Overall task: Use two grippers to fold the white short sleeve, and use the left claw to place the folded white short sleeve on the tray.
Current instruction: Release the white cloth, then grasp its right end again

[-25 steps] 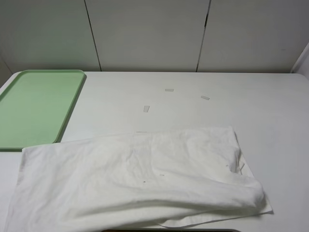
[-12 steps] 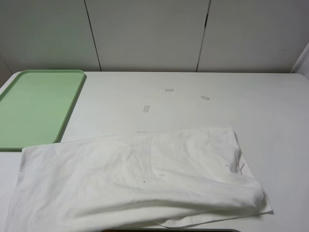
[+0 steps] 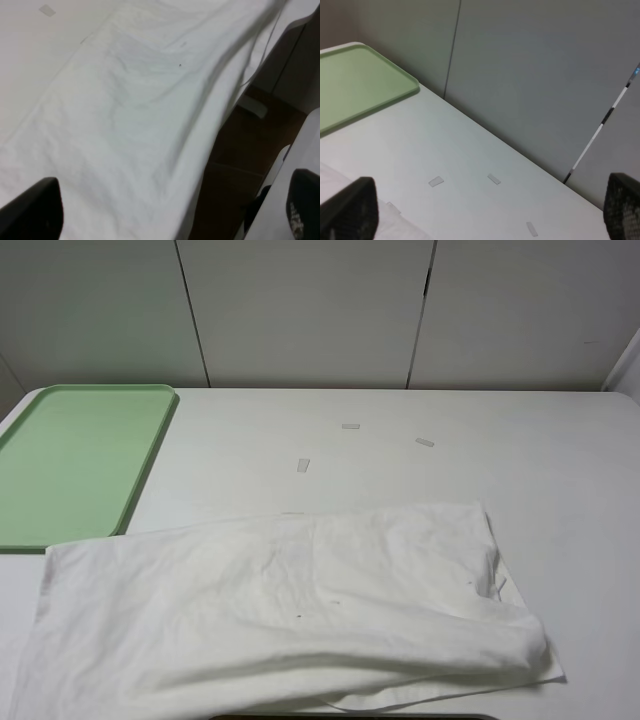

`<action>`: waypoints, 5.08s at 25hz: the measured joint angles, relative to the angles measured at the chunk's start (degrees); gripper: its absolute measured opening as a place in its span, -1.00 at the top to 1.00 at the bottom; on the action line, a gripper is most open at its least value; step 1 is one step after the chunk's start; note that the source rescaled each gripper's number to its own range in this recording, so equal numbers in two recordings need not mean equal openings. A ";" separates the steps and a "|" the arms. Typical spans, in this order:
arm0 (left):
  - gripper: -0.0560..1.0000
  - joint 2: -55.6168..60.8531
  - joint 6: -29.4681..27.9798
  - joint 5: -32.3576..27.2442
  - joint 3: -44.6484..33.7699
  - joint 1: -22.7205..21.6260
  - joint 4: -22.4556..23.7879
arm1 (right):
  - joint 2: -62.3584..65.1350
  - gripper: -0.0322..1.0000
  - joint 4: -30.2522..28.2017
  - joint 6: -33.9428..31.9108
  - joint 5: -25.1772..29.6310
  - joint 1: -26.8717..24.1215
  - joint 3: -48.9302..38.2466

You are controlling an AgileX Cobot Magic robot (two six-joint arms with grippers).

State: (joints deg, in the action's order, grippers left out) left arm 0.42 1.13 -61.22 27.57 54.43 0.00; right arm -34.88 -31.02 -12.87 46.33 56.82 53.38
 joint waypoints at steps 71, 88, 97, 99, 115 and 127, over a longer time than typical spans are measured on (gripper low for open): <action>-0.78 0.00 -0.11 0.62 0.00 -48.24 0.30 | 0.00 -1.00 11.54 -12.76 21.52 0.00 -0.06; -0.78 0.00 -0.11 0.62 0.00 -48.24 0.30 | -14.10 -1.00 21.29 -8.44 10.74 -12.53 -0.10; -0.78 0.00 -0.11 0.62 0.00 -48.24 0.30 | -20.62 -1.00 45.79 25.56 16.20 -47.12 -0.10; -0.78 0.00 -0.11 0.62 0.00 -48.24 0.30 | -21.98 -1.00 46.25 27.30 16.57 -48.84 -0.10; -0.78 0.00 -0.11 0.62 0.00 -48.24 0.30 | -36.58 -1.00 49.40 31.10 12.84 -54.89 -0.10; -0.78 0.00 -0.11 0.62 0.00 -48.24 0.30 | -48.19 -1.00 47.68 31.14 11.04 -61.07 -0.10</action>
State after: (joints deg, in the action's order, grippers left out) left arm 0.42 1.01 -60.60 27.57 6.18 0.30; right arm -83.07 16.65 18.28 57.37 -4.25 53.28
